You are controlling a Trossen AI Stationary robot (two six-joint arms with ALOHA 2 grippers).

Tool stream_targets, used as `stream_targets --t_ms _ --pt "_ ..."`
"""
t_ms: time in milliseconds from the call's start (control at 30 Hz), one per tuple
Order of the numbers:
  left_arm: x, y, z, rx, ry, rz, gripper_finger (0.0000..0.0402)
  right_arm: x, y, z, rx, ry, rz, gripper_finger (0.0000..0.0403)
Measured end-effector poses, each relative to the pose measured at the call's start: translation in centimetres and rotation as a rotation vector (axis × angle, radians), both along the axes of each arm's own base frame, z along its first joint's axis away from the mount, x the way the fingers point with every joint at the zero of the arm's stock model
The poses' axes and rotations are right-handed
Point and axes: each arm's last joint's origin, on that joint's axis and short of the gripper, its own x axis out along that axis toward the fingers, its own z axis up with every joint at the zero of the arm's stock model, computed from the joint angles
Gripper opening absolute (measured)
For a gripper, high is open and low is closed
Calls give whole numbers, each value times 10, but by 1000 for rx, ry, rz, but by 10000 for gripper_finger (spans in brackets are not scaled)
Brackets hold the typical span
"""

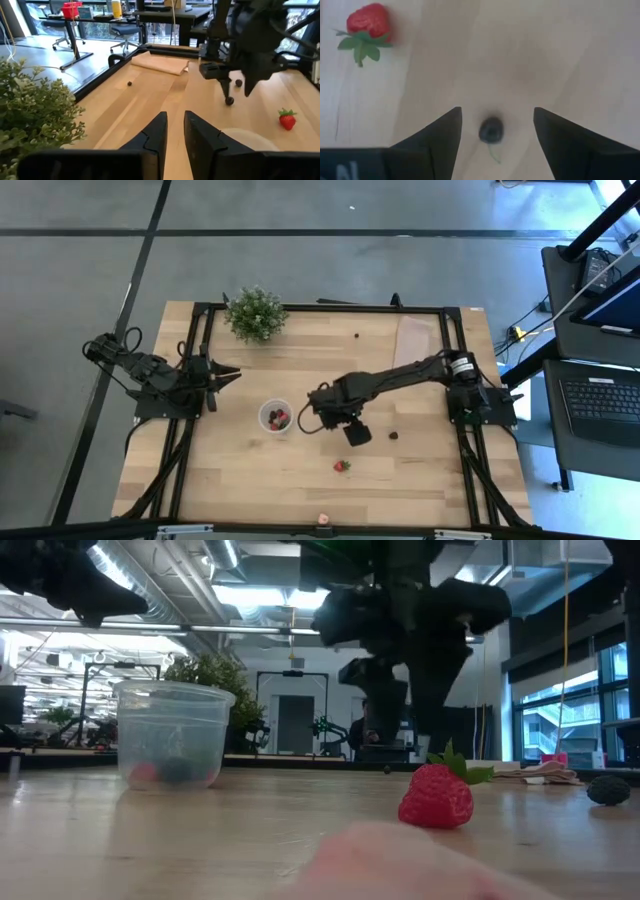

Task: Pick and placing Produce into tupperware
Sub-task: Put the blueberry into the container

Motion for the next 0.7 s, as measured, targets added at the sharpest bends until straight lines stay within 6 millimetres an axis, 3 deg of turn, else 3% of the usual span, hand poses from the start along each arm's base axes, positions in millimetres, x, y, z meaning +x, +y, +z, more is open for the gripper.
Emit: stream_targets --t_ms 367,700 --pt "0 0 -2 8 18 0 36 -24 6 -44 -72 61 -75 226" --pt "0 0 -2 7 18 0 18 -28 5 -54 -75 42 -108 222"
